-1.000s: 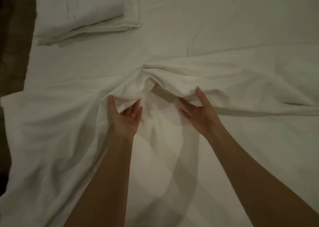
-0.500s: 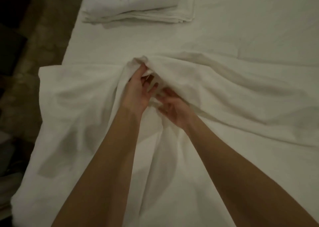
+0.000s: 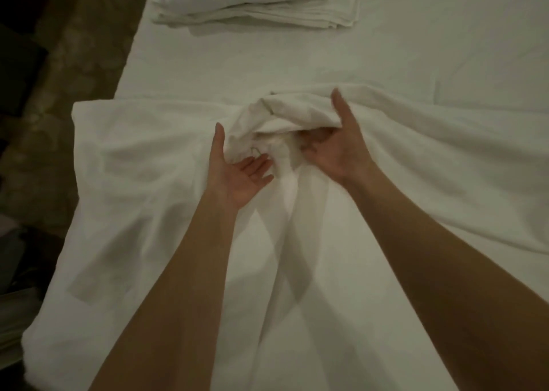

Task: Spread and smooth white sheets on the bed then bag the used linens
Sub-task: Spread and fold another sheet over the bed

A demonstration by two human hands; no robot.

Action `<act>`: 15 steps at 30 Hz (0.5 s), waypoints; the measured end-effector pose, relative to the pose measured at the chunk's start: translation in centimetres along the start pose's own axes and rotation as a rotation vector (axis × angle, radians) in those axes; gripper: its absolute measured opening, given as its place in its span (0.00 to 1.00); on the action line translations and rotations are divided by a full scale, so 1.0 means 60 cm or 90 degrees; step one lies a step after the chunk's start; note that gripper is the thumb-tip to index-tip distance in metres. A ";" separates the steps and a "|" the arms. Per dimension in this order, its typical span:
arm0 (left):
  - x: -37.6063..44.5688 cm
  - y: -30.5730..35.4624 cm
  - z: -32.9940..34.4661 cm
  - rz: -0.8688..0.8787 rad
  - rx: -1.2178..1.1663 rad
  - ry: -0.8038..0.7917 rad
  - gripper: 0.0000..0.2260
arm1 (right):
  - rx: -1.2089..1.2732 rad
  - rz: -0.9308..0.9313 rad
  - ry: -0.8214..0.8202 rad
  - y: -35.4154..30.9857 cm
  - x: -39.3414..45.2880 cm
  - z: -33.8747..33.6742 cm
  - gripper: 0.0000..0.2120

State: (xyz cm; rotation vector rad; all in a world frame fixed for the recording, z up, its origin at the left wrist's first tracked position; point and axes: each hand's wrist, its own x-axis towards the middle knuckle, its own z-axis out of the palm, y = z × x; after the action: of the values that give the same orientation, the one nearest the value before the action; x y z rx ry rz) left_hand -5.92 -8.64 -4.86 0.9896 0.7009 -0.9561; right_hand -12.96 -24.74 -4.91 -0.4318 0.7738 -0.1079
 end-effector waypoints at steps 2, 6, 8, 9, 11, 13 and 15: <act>0.004 -0.007 0.008 0.027 -0.103 0.000 0.37 | 0.054 -0.020 0.028 -0.012 0.003 0.005 0.33; 0.018 -0.012 0.024 0.071 -0.242 -0.001 0.30 | 0.067 -0.036 0.092 0.011 -0.010 -0.013 0.21; 0.018 -0.014 0.021 0.068 -0.239 0.010 0.26 | 0.150 -0.065 0.151 0.006 -0.016 -0.020 0.13; 0.018 -0.015 0.016 0.063 -0.228 0.015 0.24 | 0.202 -0.089 0.176 -0.002 -0.020 -0.023 0.10; 0.014 -0.013 0.006 0.069 -0.194 0.033 0.19 | 0.254 -0.125 0.203 -0.015 -0.027 -0.037 0.06; 0.011 -0.007 -0.005 0.102 -0.184 0.061 0.14 | 0.202 -0.134 0.213 -0.017 -0.041 -0.055 0.05; 0.006 -0.002 -0.011 0.146 -0.200 0.042 0.13 | 0.152 -0.136 0.213 -0.017 -0.061 -0.071 0.04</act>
State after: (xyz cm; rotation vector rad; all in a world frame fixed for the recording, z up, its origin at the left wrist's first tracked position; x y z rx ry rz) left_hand -5.95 -8.17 -5.49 0.8053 0.7495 -0.5936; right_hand -18.48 -26.18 -4.80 -0.2700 1.0280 -0.4765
